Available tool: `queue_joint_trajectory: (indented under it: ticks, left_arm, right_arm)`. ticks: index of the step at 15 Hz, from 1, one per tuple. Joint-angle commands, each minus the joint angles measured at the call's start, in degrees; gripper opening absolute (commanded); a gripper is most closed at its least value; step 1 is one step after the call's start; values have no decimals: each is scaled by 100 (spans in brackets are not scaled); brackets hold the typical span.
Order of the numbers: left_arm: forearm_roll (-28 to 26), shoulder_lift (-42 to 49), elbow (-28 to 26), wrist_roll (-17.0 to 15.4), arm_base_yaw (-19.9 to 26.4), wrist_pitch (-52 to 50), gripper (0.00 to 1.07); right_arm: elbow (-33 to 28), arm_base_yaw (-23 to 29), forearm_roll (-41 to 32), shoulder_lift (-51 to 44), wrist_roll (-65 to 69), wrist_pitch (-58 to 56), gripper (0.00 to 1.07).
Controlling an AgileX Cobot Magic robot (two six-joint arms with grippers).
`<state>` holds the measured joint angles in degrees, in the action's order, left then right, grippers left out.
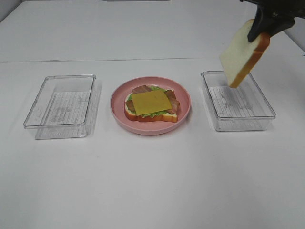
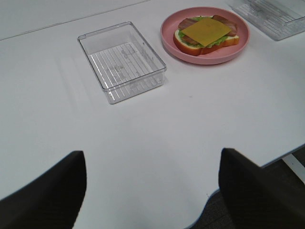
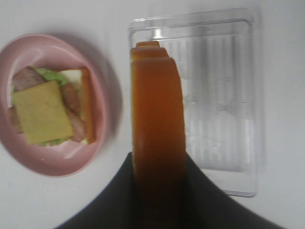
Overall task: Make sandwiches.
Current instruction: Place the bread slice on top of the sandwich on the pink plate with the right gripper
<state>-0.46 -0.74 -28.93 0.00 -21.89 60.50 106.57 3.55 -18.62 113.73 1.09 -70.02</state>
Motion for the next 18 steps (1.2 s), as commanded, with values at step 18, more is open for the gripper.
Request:
queue_joint_trajectory:
  ticks: [18]
  left_arm:
    - [-17, 34, 23, 0, 6, -57, 74]
  right_arm:
    - [-1902, 1513, -4234, 1106, -1249, 2962, 0]
